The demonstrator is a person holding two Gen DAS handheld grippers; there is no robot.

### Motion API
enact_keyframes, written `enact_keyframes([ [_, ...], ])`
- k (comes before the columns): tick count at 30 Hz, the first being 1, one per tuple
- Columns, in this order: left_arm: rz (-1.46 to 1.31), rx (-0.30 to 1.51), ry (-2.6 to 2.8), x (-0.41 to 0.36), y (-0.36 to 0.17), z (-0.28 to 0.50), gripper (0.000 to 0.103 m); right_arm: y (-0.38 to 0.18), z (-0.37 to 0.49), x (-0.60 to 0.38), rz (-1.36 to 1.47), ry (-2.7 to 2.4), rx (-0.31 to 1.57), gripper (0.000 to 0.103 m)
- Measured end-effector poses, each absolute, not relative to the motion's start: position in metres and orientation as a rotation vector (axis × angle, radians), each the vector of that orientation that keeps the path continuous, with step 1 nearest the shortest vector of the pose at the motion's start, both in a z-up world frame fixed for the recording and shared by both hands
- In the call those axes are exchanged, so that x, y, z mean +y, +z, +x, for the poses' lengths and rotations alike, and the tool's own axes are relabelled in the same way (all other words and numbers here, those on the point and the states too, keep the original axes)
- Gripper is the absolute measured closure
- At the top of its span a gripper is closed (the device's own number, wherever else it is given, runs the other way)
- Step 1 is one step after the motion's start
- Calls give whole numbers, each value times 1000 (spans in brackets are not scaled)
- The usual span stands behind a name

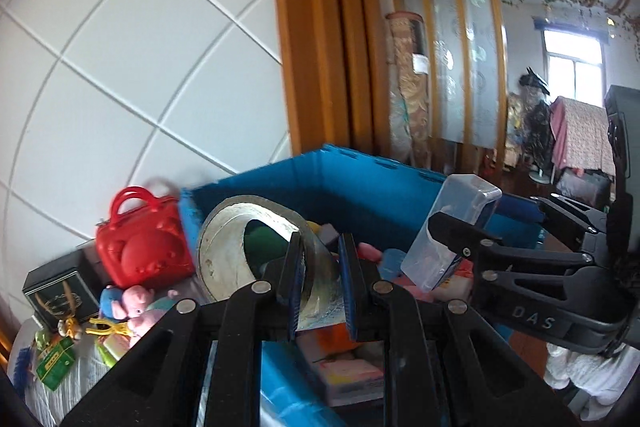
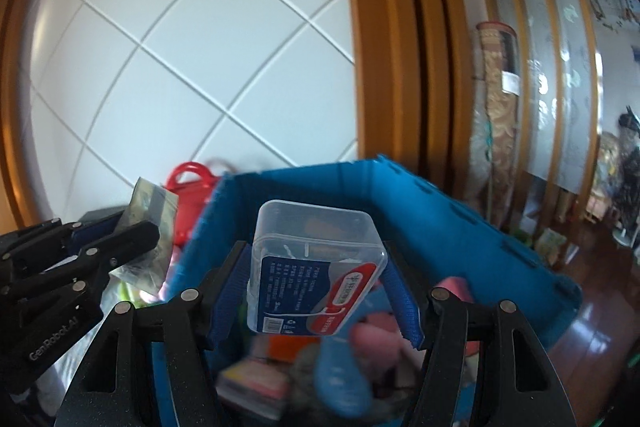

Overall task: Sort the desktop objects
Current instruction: 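Carry the jar and clear box over the bin and release both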

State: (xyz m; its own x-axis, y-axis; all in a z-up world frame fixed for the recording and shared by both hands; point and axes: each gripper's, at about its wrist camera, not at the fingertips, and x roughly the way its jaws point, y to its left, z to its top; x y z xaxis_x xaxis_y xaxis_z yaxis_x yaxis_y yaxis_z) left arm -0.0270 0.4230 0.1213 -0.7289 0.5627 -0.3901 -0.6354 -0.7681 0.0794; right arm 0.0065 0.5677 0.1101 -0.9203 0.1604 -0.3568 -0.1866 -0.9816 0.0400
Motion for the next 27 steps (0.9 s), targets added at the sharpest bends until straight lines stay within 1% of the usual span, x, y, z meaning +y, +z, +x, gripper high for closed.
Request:
enact_keyframes([
  [5, -593, 391, 2361, 485, 109, -27, 86, 93, -2, 620, -630, 2872, 132, 38],
  [8, -695, 446, 2305, 510, 96, -31, 86, 85, -9, 640, -703, 2847, 131, 38],
  [10, -755, 479, 2283, 523, 88, -34, 85, 80, -17, 651, -759, 2834, 125, 38],
  [12, -809, 508, 2287, 531, 81, -35, 83, 74, -23, 656, -813, 2820, 113, 38],
  [16, -834, 545, 2335, 536, 77, -33, 82, 59, -36, 667, -915, 2797, 94, 38],
  [17, -839, 546, 2342, 536, 77, -32, 80, 55, -37, 669, -932, 2792, 92, 37],
  [19, -847, 554, 2368, 533, 74, -33, 65, 49, -40, 670, -975, 2773, 84, 37],
  [20, -847, 550, 2380, 532, 74, -34, 54, 47, -41, 671, -985, 2767, 84, 37],
  [21, -846, 540, 2387, 531, 74, -34, 48, 46, -41, 671, -992, 2765, 83, 36],
  [22, -848, 532, 2391, 527, 74, -35, 48, 45, -40, 672, -995, 2761, 84, 33],
  [24, -844, 519, 2396, 524, 75, -35, 48, 45, -39, 672, -1000, 2748, 78, 15],
  [26, -844, 515, 2401, 521, 74, -36, 48, 45, -36, 672, -997, 2735, 63, 10],
  [27, -845, 511, 2401, 521, 73, -40, 48, 46, -36, 672, -995, 2734, 62, 9],
])
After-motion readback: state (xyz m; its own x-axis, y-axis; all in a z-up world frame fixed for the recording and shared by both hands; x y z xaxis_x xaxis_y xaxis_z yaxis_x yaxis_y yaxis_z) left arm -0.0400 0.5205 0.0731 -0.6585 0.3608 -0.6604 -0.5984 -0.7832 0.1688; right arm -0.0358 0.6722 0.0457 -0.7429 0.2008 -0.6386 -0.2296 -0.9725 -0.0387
